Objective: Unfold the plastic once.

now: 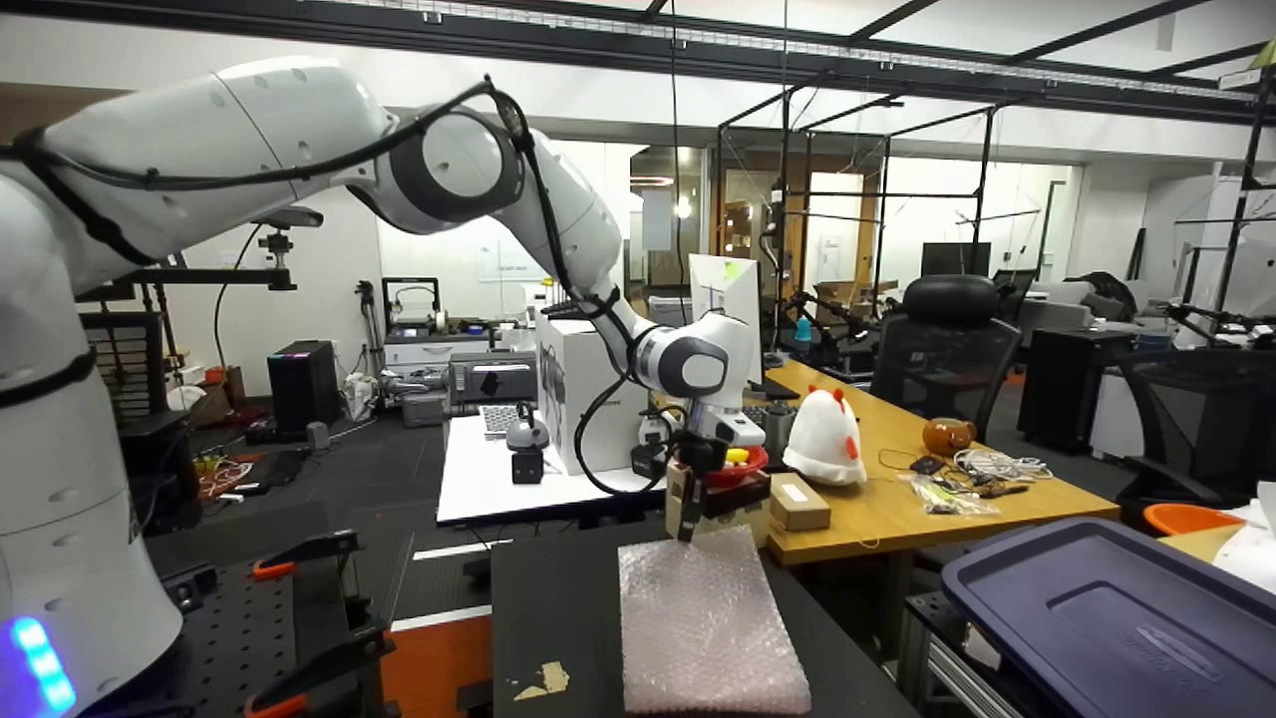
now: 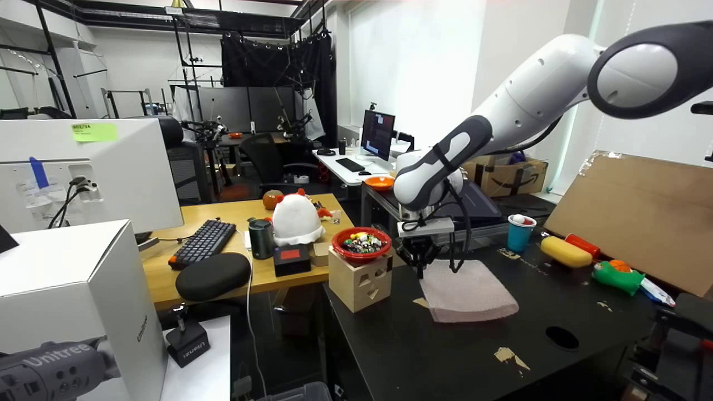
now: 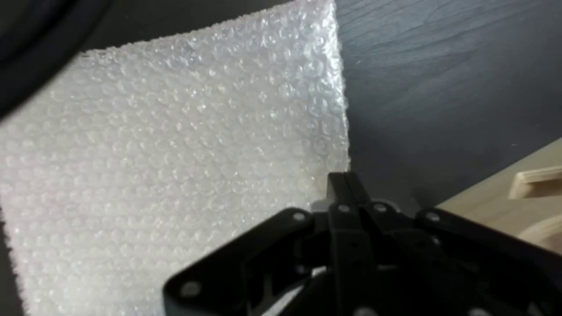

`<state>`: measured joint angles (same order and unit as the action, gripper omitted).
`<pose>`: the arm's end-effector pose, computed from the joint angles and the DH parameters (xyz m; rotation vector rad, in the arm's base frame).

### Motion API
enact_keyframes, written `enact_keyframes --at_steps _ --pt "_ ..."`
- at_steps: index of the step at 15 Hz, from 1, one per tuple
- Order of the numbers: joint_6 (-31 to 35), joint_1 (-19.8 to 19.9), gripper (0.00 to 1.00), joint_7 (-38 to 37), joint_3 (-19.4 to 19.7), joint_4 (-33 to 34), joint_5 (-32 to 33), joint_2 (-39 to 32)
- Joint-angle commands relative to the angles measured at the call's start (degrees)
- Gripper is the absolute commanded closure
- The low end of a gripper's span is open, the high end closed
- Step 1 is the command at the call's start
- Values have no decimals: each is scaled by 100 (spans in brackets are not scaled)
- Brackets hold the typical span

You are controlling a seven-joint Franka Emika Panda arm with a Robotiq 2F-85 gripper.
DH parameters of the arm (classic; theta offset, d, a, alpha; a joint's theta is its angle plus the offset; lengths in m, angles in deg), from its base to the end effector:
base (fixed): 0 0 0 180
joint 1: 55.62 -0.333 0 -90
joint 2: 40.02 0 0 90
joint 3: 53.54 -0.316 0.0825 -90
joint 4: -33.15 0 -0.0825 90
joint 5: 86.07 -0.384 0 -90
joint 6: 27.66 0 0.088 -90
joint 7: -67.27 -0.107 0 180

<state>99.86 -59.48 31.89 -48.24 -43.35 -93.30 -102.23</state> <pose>0.6999 -0.0021 0.0532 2.8990 -1.0381 -0.2829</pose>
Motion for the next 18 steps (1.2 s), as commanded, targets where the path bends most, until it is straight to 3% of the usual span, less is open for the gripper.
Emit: enact_keyframes --at_steps 1,8,13,18 --pt "263 -29 100 323 -182 -1306 -148 1259" --pt "233 268 100 379 -263 -3025 -798 2875" --pt "787 838 100 900 -270 -4486 -2006 3617" --pt "1671 1637 100 2259 -421 -5432 -3819 3657"
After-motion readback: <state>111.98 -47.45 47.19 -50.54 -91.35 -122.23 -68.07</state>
